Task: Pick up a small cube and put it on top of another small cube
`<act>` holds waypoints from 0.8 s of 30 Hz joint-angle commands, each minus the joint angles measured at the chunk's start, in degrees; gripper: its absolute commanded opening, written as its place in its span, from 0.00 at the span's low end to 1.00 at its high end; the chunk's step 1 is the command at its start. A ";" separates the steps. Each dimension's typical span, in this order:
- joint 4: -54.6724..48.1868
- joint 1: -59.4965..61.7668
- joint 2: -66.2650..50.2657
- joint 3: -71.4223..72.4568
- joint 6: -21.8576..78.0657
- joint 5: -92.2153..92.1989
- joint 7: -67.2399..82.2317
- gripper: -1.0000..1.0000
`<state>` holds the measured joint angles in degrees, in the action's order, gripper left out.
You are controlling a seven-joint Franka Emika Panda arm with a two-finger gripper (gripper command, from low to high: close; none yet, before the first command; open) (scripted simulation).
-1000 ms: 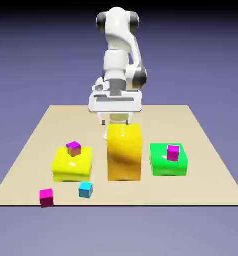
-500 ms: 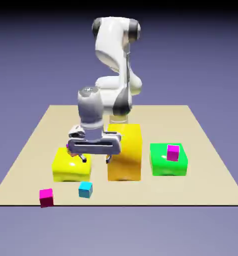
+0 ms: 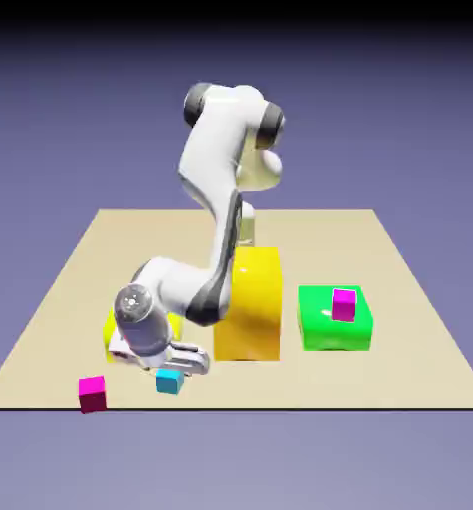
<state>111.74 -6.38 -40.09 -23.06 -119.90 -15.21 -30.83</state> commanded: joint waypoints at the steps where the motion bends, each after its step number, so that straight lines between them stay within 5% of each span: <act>1: 0.00 0.00 0.00 0.00 0.00 0.00 0.00 0.00; 5: -5.29 -0.32 3.86 -2.92 9.46 1.07 -2.32 0.00; 18: -32.27 8.36 -13.35 -23.03 31.57 -28.05 -20.45 0.00; 24: -26.57 6.18 -16.23 -21.77 24.91 -31.57 -18.74 0.00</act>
<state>85.17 -0.20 -56.32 -44.83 -95.00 -46.91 -49.55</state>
